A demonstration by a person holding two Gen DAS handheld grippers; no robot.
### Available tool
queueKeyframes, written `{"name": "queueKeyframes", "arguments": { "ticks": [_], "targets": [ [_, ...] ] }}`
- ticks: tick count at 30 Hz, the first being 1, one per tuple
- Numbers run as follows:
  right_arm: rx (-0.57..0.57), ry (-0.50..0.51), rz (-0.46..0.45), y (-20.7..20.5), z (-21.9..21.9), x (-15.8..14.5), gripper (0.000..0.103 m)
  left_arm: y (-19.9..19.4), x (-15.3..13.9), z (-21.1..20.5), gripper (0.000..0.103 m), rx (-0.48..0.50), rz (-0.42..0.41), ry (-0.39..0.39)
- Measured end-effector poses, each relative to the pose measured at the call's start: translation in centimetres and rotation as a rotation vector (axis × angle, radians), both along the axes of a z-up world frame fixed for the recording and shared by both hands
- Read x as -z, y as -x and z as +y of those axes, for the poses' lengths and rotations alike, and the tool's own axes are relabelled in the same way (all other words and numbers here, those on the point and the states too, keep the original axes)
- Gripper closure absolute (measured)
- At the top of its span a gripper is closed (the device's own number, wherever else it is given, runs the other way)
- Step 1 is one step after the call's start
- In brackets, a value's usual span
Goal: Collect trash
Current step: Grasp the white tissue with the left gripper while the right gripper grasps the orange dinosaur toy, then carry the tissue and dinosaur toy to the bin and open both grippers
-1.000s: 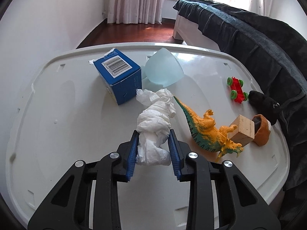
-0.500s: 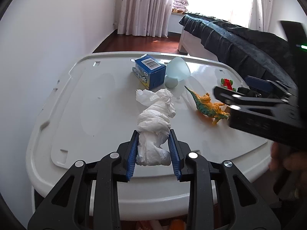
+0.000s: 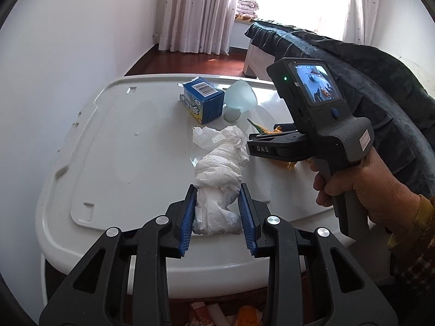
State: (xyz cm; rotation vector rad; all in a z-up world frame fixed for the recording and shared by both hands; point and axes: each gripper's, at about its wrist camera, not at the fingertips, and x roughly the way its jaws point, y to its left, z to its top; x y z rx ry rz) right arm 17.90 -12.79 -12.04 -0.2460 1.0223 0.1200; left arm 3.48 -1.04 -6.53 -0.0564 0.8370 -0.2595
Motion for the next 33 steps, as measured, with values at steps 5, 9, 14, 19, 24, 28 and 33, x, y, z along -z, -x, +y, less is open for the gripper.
{"name": "queueKeyframes", "arguments": {
  "ticks": [5,9,14,19,24,28,33],
  "targets": [
    [0.023,-0.055,-0.014,0.7,-0.4,-0.4,0.063,0.5,0.0,0.0,0.073,0.003,-0.002,0.004],
    [0.018,-0.081,-0.044,1.9,0.2,-1.5,0.063,1.2,-0.1,0.1,0.073,0.001,-0.003,0.007],
    [0.009,-0.133,-0.081,4.0,0.9,-4.3,0.063,2.1,-0.8,0.4,0.073,-0.001,-0.01,0.016],
    [-0.021,-0.177,-0.137,8.5,1.5,-7.8,0.063,3.7,-1.8,0.8,0.073,0.008,-0.027,0.02],
    [-0.025,-0.209,-0.146,14.5,1.3,-9.6,0.063,6.2,-2.6,1.5,0.073,0.024,-0.038,0.014],
    [-0.018,-0.223,-0.101,19.5,0.6,-9.3,0.063,8.5,-2.0,1.8,0.073,0.049,0.007,-0.003],
    [0.021,-0.257,0.048,25.2,-0.4,-5.6,0.063,11.3,0.2,2.2,0.073,0.082,0.094,-0.015]
  ]
}}
